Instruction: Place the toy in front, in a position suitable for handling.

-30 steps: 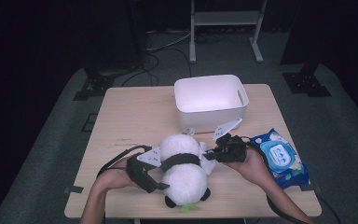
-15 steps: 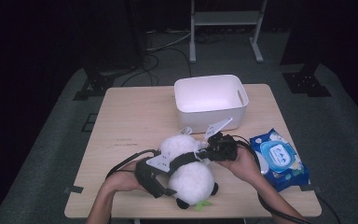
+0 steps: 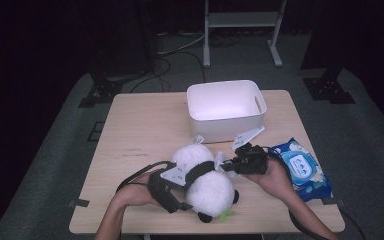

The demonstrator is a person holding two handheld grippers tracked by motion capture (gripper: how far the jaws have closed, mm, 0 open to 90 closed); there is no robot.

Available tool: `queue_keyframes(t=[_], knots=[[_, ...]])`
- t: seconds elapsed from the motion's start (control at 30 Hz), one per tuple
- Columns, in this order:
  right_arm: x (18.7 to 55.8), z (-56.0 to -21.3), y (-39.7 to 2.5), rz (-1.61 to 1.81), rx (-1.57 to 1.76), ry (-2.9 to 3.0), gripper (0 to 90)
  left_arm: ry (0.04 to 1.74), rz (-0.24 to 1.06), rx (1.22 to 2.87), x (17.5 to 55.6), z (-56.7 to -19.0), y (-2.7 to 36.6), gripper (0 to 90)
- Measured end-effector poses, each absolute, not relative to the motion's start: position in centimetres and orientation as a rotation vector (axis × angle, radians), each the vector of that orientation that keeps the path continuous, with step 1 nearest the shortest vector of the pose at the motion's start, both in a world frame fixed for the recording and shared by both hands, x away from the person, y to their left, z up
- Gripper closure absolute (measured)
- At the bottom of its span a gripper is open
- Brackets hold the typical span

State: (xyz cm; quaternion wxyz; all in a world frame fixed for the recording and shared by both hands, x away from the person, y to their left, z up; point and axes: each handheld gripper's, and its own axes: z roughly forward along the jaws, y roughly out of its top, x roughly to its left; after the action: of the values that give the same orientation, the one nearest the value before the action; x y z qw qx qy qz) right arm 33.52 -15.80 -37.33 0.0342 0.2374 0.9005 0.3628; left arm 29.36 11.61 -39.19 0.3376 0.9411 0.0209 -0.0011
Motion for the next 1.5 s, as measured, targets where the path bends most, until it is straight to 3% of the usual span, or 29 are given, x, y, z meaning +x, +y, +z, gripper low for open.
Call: queue_keyframes(t=[0.67,1.5], knots=[[28.9,-37.0,-18.9,1.232,0.7,2.79,84.3,0.116,0.136,2.425,32.8,-35.9,12.3,26.3],[25.4,-39.5,-18.1,1.303,0.61,2.931,84.3,0.062,0.157,2.503,36.3,-35.3,9.4,26.6]])
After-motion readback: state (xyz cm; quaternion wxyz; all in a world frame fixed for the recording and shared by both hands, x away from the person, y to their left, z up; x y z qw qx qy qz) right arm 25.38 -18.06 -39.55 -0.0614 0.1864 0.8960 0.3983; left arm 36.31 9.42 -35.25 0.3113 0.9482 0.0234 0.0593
